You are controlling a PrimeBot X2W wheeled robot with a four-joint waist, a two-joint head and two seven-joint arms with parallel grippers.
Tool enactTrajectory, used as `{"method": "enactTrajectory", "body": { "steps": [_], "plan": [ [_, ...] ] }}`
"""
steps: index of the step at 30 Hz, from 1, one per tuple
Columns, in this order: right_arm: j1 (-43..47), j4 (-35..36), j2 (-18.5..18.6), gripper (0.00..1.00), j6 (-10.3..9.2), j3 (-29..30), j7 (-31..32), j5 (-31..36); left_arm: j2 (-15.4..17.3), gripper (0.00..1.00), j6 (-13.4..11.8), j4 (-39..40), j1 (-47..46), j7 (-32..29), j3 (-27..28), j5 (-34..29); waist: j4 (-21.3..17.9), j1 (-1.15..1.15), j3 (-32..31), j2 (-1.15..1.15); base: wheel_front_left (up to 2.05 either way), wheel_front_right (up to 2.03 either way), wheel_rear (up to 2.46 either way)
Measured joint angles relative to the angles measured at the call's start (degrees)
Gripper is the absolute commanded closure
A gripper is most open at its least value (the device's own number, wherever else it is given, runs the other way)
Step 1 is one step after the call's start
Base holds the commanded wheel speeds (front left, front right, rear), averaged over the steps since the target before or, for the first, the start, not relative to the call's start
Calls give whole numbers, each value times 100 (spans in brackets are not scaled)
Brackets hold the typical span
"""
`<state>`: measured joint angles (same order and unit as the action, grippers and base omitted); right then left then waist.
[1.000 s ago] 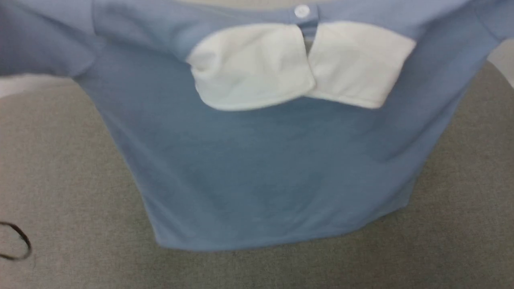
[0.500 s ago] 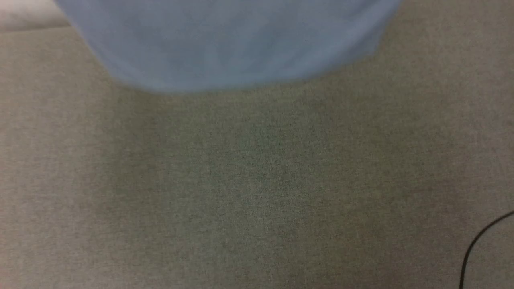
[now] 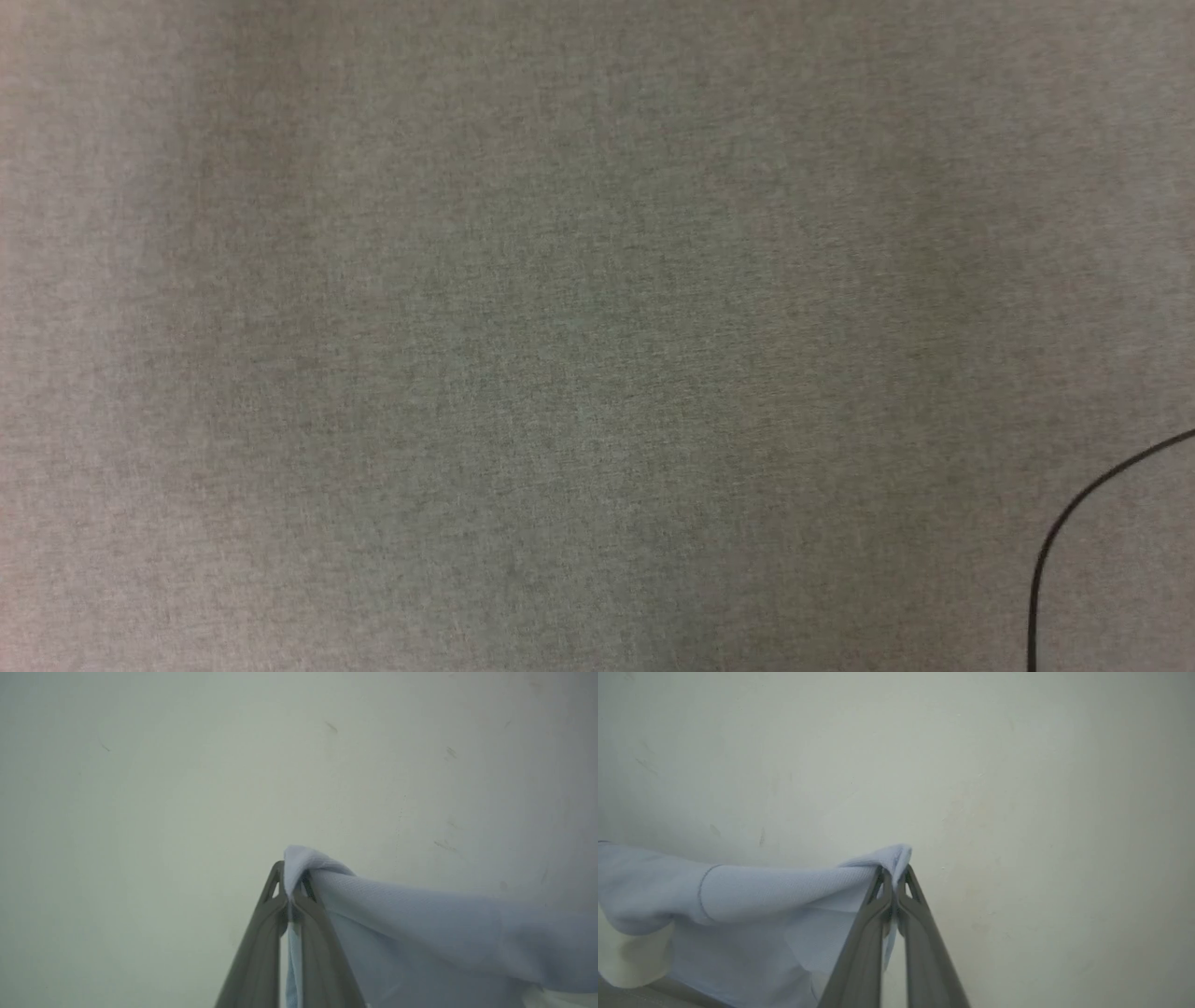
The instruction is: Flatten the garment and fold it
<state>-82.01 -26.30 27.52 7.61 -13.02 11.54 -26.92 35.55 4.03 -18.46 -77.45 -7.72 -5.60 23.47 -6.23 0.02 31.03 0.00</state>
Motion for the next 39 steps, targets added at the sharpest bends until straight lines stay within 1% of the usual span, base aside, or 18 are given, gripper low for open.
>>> {"method": "enactTrajectory", "body": {
  "steps": [5, 12, 17, 22, 27, 31, 34, 39],
  "plan": [
    [524, -203, -10, 100, 0, -309, -159, -153, -101, 100, 47, -233, 564, 238, -132, -13, 92, 0, 2, 0, 0, 0, 0],
    [1581, -289, 199, 100, 0, -692, -142, -390, -147, 100, 45, -383, 2105, 422, -246, 14, 152, -2, -404, 0, 0, 0, 0],
    [2504, -154, 443, 100, 1, -950, 155, -636, -38, 100, 44, -344, 3195, 302, -263, 115, 166, -3, -825, 0, 0, 0, 0],
    [3411, 146, 669, 100, 2, -976, 509, -956, 116, 100, 42, -168, 4172, -22, -253, 289, 186, -3, -1284, 0, 0, 0, 0],
    [4320, 488, 848, 100, 3, -938, 917, -1184, 213, 100, 40, 137, 5189, -684, -283, 578, 220, -4, -1753, 0, 0, 0, 0],
    [5011, 750, 937, 100, 3, -728, 1362, -1439, 333, 100, -30, 527, 5899, -1094, -290, 732, 259, -4, -2103, 0, 0, 0, 0],
    [5556, 990, 1032, 100, 5, -445, 1727, -1577, 469, 100, -114, 847, 6471, -1455, -307, 826, 298, -3, -2336, 0, 0, 0, 0],
    [6445, 1540, 1145, 100, 7, 159, 2229, -1604, 570, 100, -301, 1470, 7369, -1795, -248, 1013, 378, -3, -2620, 0, 0, 0, 0]
  ]
}}
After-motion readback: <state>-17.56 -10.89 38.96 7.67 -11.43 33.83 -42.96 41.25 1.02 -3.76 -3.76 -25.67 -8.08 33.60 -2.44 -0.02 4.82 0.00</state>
